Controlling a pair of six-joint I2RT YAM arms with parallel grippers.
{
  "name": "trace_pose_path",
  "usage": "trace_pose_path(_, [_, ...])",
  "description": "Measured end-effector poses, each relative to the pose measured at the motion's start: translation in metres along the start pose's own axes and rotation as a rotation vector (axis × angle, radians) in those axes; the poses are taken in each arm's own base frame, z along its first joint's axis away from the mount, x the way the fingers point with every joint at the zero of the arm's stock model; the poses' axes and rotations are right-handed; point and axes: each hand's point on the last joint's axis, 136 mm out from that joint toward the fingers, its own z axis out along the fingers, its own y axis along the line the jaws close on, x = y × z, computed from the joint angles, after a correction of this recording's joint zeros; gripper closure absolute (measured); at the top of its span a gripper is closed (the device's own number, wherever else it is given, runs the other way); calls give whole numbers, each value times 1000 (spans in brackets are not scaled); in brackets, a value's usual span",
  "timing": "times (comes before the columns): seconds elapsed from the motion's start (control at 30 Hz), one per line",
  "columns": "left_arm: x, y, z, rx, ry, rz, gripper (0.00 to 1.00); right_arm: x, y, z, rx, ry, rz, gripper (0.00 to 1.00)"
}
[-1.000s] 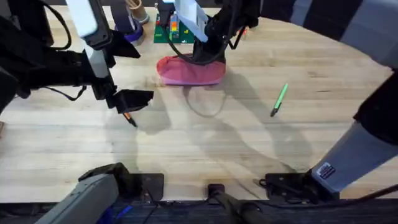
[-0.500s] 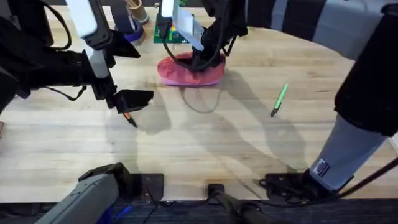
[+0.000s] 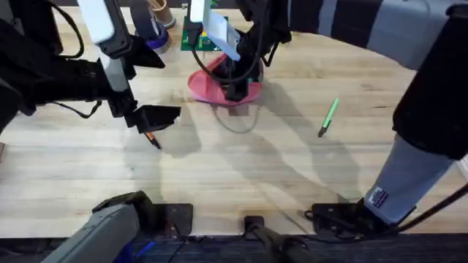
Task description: Unzip the bag, pick up the pens from the table one at a time and place them inside, then zip the bag closed.
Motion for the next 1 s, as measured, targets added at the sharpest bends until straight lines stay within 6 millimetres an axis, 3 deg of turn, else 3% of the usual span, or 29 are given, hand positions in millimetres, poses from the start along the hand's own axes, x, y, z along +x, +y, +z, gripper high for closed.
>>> trace_pose_path(0.4, [0, 0, 0, 0, 0, 0, 8, 2, 14, -11, -39, 27, 9, 5])
trace_pose_path(0.63, [0, 0, 0, 0, 0, 0, 8, -10, 30, -69, -6, 9, -7, 5])
trace_pose_path(0.87, [0, 0, 0, 0, 0, 0, 7, -17, 24, -131, 169, 2, 21, 5])
trace_pose_path(1.0, [0, 0, 0, 0, 0, 0, 8, -11, 20, -149, 232, 26, 65, 6])
